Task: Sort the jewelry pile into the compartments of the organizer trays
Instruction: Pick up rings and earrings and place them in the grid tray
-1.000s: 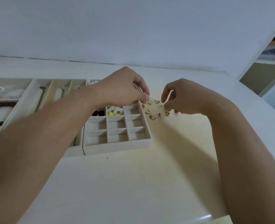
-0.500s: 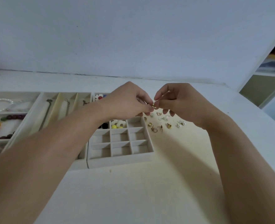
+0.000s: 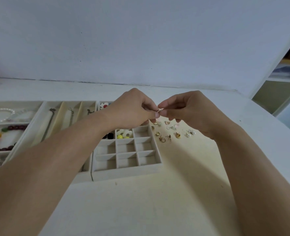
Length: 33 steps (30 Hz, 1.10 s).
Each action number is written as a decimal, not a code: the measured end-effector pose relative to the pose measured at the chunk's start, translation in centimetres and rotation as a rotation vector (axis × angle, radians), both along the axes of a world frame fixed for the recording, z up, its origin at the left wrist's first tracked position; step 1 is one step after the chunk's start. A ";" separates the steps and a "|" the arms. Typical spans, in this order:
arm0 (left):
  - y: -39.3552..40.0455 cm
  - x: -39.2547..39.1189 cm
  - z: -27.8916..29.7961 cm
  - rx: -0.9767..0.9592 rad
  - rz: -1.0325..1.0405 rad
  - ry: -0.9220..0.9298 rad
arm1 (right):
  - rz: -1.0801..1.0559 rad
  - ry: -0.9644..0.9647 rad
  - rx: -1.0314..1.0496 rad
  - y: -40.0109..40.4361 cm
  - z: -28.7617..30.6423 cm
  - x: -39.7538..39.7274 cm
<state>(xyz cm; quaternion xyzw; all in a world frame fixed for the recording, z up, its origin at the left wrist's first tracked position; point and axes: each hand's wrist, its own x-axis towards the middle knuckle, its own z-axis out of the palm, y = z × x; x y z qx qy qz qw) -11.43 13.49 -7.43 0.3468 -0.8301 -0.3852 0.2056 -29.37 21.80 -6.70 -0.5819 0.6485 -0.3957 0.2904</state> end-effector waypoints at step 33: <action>-2.4 2.4 1.9 -0.009 0.206 0.077 | 0.227 0.590 -0.139 -1.3 -2.7 4.7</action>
